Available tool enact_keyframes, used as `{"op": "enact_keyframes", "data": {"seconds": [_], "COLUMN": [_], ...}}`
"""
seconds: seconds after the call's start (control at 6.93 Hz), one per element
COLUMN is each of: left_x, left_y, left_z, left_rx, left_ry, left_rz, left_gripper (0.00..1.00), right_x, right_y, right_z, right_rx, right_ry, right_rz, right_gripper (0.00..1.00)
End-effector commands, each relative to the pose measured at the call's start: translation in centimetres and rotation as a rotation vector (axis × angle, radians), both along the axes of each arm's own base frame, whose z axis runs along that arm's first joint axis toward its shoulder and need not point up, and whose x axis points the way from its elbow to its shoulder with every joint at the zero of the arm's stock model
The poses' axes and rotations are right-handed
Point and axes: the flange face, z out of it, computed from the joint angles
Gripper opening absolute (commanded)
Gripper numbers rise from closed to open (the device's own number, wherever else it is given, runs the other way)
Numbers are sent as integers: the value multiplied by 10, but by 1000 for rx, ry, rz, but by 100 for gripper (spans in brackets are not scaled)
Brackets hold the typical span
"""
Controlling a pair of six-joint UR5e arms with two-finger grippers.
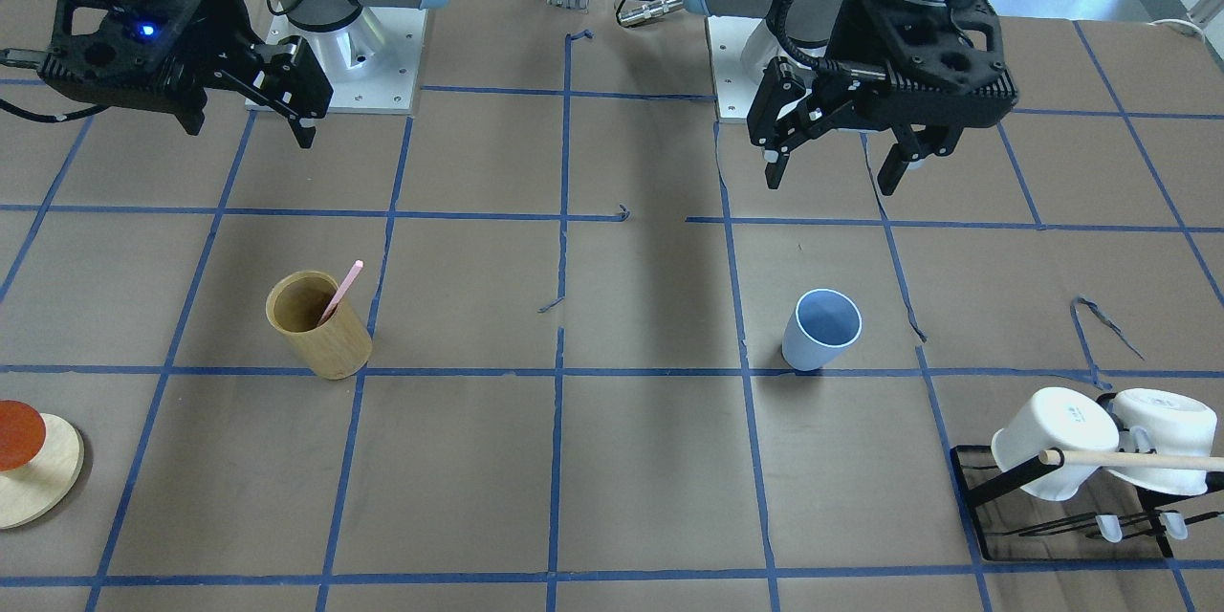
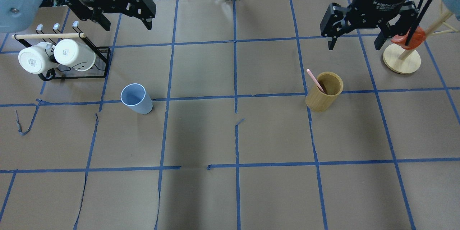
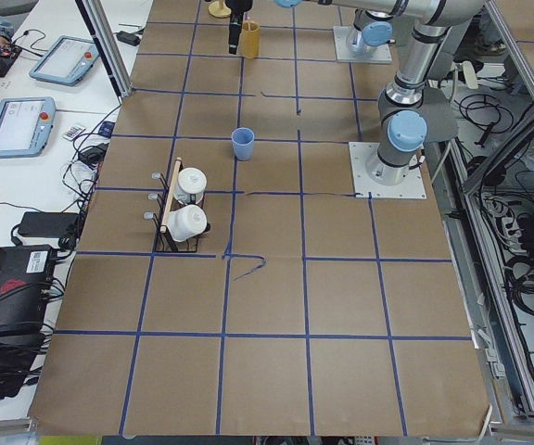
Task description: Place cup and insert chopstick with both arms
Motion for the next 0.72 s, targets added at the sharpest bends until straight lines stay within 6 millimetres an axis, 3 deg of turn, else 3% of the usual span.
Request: {"op": "enact_keyframes", "data": {"seconds": [0.0, 0.14, 0.58], "left_x": [3, 3, 5], "left_y": [9, 11, -9], "left_z": [5, 8, -20], "left_rx": [-1, 15, 62], "left_ry": [-17, -16, -4], "left_rz": [5, 6, 7], "left_gripper": [100, 100, 100], "right_x": [-7, -7, -22], "right_y": [0, 0, -6], "right_z": [-2, -2, 3], "right_rx": [3, 2, -16], "right_ry": [37, 37, 24], "right_rz": [-155, -160, -198], "right_gripper": [100, 100, 100]}}
